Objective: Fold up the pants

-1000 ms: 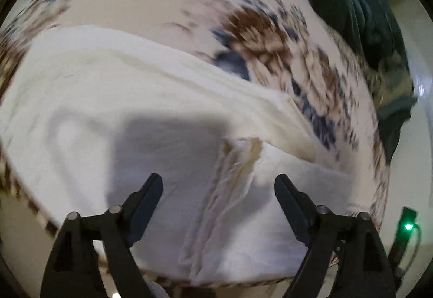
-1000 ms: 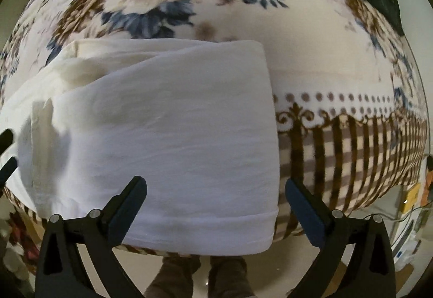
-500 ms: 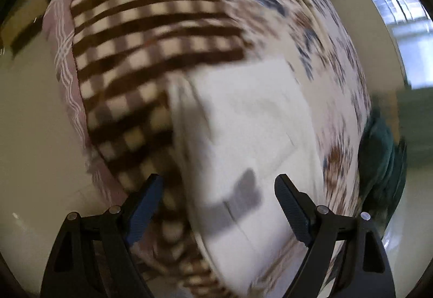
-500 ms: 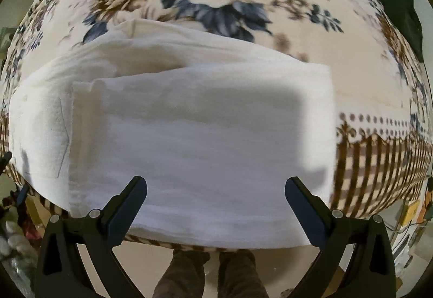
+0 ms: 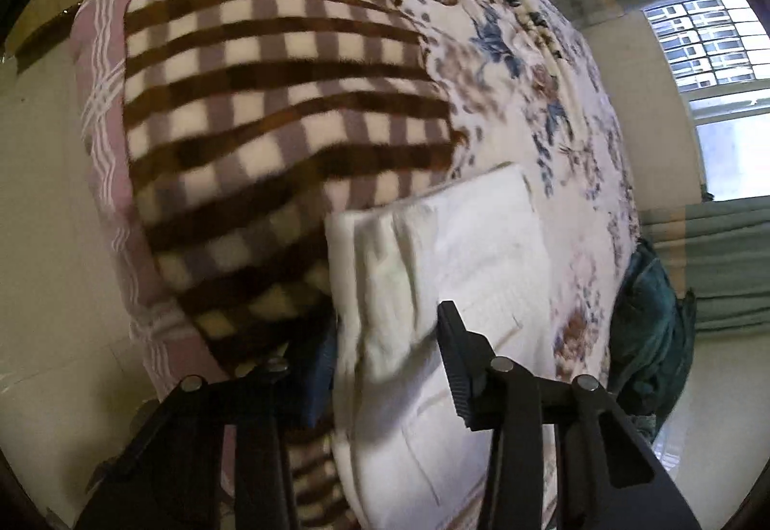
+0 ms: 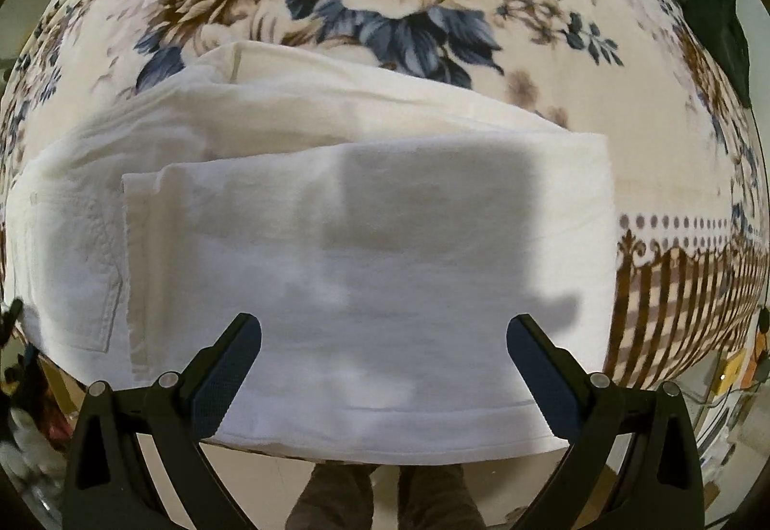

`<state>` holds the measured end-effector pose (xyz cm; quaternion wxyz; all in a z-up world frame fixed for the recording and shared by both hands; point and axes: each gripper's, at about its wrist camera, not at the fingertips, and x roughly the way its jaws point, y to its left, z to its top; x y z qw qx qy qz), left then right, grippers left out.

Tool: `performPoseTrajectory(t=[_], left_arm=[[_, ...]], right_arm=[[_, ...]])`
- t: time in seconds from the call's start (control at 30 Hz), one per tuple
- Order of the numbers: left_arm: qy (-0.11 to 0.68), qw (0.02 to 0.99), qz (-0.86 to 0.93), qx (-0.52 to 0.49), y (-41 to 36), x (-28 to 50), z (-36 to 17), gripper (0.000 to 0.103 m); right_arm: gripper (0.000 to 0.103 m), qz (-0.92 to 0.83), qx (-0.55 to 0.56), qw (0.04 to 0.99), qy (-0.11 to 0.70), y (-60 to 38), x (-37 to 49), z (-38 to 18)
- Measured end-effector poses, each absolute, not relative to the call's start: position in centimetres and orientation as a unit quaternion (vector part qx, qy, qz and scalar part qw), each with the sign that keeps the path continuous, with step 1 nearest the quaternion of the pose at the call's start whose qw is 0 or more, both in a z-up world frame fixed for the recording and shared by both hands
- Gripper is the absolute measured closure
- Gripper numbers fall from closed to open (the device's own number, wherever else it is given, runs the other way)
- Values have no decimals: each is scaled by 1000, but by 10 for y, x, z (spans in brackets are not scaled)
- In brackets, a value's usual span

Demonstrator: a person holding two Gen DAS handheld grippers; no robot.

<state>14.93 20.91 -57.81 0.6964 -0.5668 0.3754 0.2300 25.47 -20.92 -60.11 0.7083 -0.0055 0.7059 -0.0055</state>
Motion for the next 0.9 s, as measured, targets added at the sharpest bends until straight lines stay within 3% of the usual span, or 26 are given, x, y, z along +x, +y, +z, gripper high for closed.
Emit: performPoseTrajectory(t=[0.43,0.5,0.6,0.73,0.9], left_arm=[[353,701,230,-576,224,162,-588,66],[356,698,219,-581,226,167,-598,61],[348,681,221,-605,232,164,-617,63],[329,746,220,-536,214,164,-573,87],[302,810,153,-480,176,174,-495,88]], right_arm=[[0,-3,1,702,713,-220,258,-618],[0,-2,5,700,714,-230,259,-618],[0,-1,8,699,715,-238,260,-618],[0,1,2,703,711,-255,262,-613],[0,3,1,714,701,-279,259,-601]])
